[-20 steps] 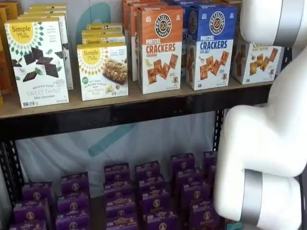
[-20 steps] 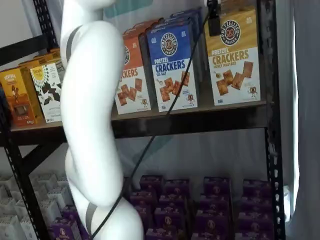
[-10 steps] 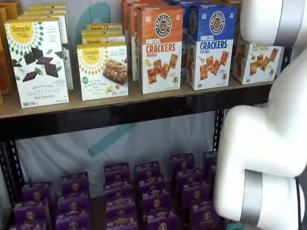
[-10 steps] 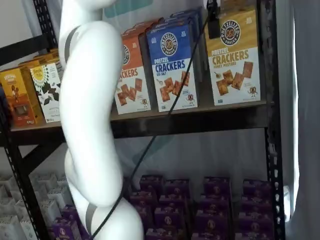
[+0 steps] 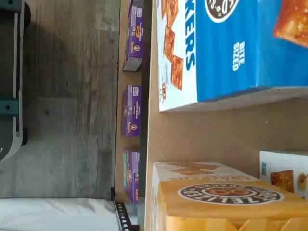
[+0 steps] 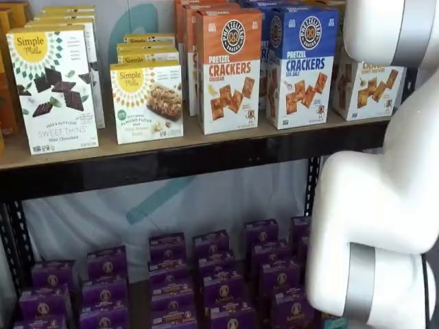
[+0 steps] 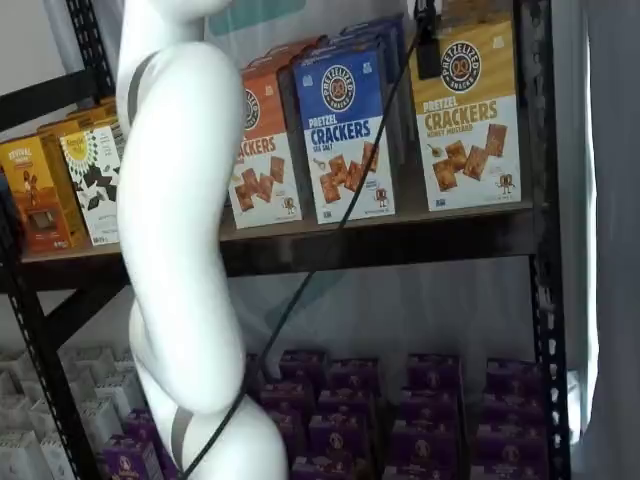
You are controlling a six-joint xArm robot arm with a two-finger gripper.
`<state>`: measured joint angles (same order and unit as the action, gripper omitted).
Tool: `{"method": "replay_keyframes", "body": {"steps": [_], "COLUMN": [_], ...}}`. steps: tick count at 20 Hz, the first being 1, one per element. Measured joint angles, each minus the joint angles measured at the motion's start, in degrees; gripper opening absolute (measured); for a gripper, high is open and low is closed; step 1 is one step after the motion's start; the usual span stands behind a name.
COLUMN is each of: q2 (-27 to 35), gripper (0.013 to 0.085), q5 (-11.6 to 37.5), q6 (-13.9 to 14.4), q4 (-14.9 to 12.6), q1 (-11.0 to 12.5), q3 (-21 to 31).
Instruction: Retrieve the yellow and white box located on the top shelf, the sixth one from the left
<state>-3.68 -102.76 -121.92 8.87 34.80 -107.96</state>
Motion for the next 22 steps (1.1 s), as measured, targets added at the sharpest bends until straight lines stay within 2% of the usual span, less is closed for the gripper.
{"method": "replay_keyframes", "body": {"steps": [2, 4, 15, 16, 22], "q2": [-0.12, -0.12, 0.1, 0.14, 0.47], "gripper": [0.077, 0.069, 0.069, 0.065, 0.065], "q5": [0.18, 0.2, 0.36, 0.29, -0.32], "q6": [-0.09, -0.13, -0.31, -0.34, -0.46], "q4": [0.08, 0.21, 0.68, 0.79, 1.3], "q1": [0.1, 0.18, 0.52, 0.61, 1.0], "q3": [0.2, 0.21, -0.21, -0.26, -0.95]}}
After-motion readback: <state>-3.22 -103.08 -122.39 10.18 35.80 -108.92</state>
